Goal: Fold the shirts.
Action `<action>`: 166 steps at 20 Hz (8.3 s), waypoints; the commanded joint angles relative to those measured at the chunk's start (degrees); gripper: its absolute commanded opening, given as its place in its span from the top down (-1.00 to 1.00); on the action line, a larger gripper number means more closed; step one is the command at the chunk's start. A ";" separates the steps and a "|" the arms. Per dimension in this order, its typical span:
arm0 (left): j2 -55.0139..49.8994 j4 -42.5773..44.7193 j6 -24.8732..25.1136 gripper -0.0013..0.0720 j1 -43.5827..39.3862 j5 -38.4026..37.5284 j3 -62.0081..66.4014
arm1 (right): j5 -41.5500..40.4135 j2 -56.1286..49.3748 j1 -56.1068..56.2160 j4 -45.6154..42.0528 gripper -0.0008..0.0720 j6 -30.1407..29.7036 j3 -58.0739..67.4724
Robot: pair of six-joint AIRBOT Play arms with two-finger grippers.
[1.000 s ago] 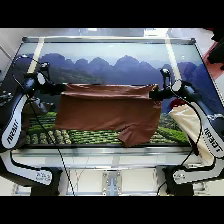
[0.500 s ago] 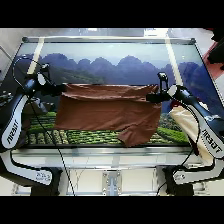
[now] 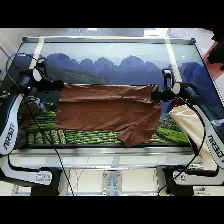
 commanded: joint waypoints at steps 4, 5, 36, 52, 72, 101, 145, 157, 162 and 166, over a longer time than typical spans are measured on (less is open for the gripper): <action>18.29 7.56 -0.28 -0.30 0.02 0.63 -6.38 | 6.47 20.02 -6.56 -0.22 0.00 3.37 -8.70; 21.24 8.63 -0.70 -0.30 0.02 0.46 -10.14 | 7.21 23.17 -8.24 3.10 -0.17 2.97 -13.31; 33.18 9.57 -13.49 -0.30 0.50 9.90 -21.70 | -10.54 37.11 2.54 46.53 0.90 -1.70 -50.64; 33.92 -24.00 -10.97 -0.30 26.10 -6.49 -46.49 | -8.96 38.45 2.54 45.13 0.90 -4.17 -49.20; 22.43 -31.34 -13.40 -0.30 25.97 1.07 -48.92 | -10.88 38.45 2.54 45.59 0.90 -4.48 -49.20; 34.49 -51.32 15.72 0.94 24.06 4.76 -34.16 | 0.74 41.38 -4.26 34.23 0.91 0.59 -27.08; -1.38 -33.03 11.96 -0.44 -5.01 18.88 17.35 | 13.49 -9.92 -17.77 29.97 -0.57 -12.55 8.15; -7.56 -29.64 31.08 -0.41 -18.21 5.20 17.31 | 8.37 -22.10 -18.16 43.34 -0.72 -22.53 8.33; -14.05 -28.83 30.71 -0.38 -21.94 2.34 17.31 | 6.91 -23.04 -17.38 49.94 -0.70 -24.50 8.33; -18.58 -27.50 27.08 -0.30 -23.58 2.16 17.31 | 7.10 -23.19 -15.47 50.88 -0.39 -25.55 8.76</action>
